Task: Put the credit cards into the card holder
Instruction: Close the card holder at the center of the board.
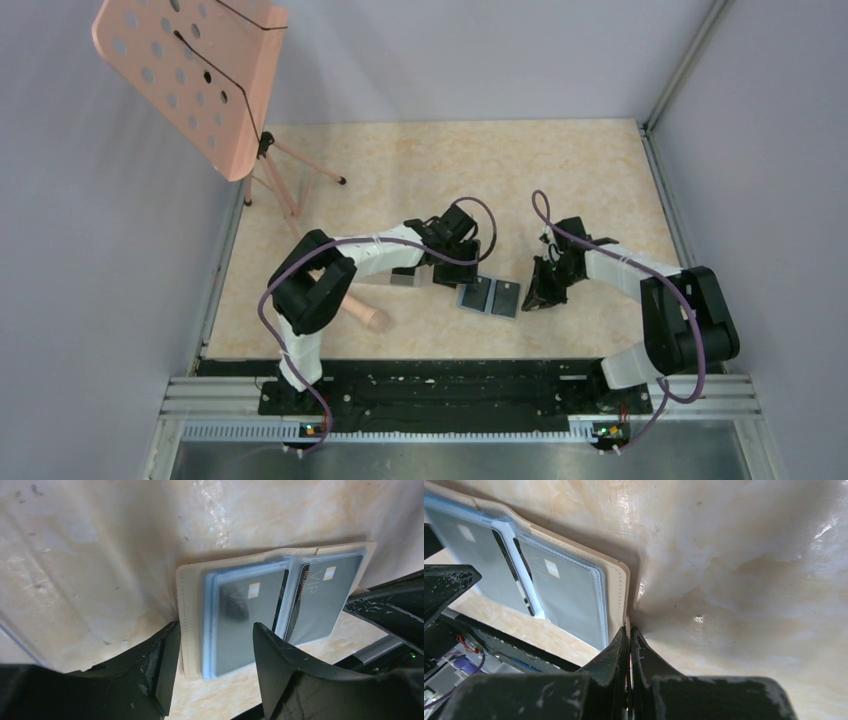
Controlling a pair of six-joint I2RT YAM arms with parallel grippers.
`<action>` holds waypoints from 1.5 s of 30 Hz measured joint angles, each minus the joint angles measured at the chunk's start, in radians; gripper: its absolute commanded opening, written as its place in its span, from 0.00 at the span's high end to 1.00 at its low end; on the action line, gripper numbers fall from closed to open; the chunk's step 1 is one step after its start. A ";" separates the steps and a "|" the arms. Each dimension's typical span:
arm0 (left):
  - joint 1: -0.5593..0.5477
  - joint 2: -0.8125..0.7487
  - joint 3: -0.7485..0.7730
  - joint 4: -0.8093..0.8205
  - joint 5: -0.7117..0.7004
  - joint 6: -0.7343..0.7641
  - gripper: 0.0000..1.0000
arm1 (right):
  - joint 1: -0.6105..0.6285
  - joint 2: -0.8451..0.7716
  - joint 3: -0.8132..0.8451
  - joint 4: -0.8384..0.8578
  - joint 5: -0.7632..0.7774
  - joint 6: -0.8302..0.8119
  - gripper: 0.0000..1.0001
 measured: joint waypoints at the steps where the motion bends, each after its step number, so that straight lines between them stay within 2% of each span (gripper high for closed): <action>1: 0.000 0.004 0.000 0.012 0.021 0.004 0.42 | 0.000 0.000 0.000 -0.002 -0.001 -0.004 1.00; 9: 0.038 -0.038 -0.119 0.182 0.176 -0.045 0.47 | -0.012 0.011 0.000 -0.004 -0.030 -0.015 1.00; 12: 0.047 -0.074 -0.156 0.188 0.198 -0.065 0.48 | -0.012 0.013 0.000 -0.003 -0.037 -0.015 1.00; 22: 0.035 -0.140 -0.168 0.348 0.340 -0.118 0.53 | -0.012 0.043 0.000 0.013 -0.094 -0.014 1.00; 28: 0.009 -0.101 -0.158 0.431 0.418 -0.139 0.54 | -0.010 0.062 0.000 0.032 -0.132 -0.009 1.00; 36: -0.014 0.018 -0.129 0.447 0.474 -0.147 0.54 | 0.002 0.071 0.000 0.043 -0.152 -0.004 1.00; 42: -0.014 0.028 -0.129 0.400 0.461 -0.130 0.54 | 0.002 0.050 -0.001 0.029 -0.133 -0.004 0.89; 45: -0.014 0.015 -0.129 0.367 0.440 -0.111 0.62 | 0.003 0.016 -0.001 0.005 -0.119 -0.005 0.77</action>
